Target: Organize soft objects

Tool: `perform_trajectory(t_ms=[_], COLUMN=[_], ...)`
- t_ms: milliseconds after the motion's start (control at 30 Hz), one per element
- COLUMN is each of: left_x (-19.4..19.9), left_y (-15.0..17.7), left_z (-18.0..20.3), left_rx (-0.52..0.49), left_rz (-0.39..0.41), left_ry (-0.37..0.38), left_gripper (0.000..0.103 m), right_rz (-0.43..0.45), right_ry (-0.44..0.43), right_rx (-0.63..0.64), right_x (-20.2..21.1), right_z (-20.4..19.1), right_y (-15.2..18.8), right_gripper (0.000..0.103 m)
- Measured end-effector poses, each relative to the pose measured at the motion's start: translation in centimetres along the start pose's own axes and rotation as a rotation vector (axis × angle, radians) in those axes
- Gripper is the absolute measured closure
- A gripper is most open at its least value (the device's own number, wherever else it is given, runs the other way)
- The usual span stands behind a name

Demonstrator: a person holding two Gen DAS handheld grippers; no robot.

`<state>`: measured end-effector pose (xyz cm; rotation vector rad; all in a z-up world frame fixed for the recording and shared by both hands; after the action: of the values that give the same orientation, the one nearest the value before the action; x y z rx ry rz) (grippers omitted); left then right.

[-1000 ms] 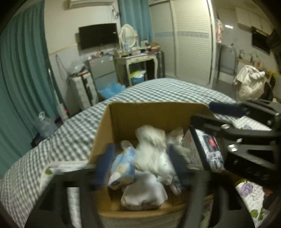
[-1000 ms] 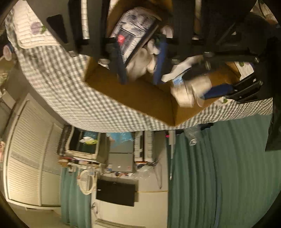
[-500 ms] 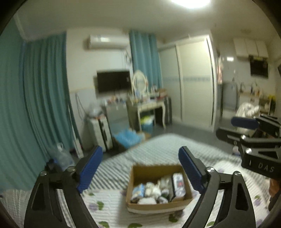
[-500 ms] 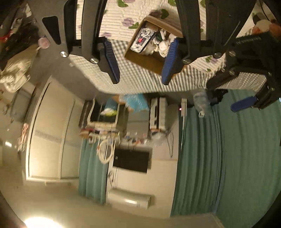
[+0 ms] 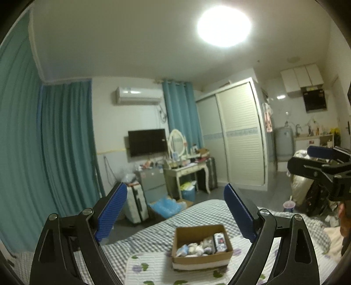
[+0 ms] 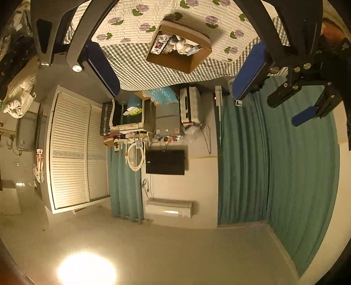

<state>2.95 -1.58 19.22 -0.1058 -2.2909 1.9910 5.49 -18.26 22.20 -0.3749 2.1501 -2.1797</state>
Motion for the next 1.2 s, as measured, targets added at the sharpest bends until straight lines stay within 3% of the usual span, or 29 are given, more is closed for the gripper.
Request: perform_trajectory(t_ms=[200,567,733,867,1200], left_x=[-0.6,-6.6,-7.7,-7.5,-6.7], left_y=[5.3,17.5,20.4,21.1,21.1], left_z=[-0.3,-0.3,0.1,0.5,1.1], left_rx=[0.041,0.112,0.125,0.152,0.132], left_rz=[-0.028,-0.194,-0.226,-0.239,-0.235], left_ry=[0.002,-0.016,-0.026,-0.016,0.001], left_gripper=[0.012,0.012,0.012,0.012,0.012], right_rz=[0.03,-0.093,-0.195,-0.229,-0.192], right_ry=[0.033,0.078,0.11,0.127,0.126], right_rx=[0.008,0.016,0.0,-0.01,-0.008], right_x=[-0.6,-9.1,-12.2,-12.7,-11.3], right_z=[-0.6,-1.1,0.0,0.7,0.4], right_y=[5.0,17.7,22.9,24.6,23.8], right_gripper=[0.0,0.0,0.0,0.0,0.0])
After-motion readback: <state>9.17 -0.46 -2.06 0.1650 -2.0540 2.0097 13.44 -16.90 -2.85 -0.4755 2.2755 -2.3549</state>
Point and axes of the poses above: each gripper's, at about its wrist camera, not at the fingertips, and x roughly against the way its jaws point, z to its right, y to its underside, the point moved 6 cm from there along -x, roughly the way its jaws point, and after that the axes turned 8 degrees about y, right-handed, at the moved point
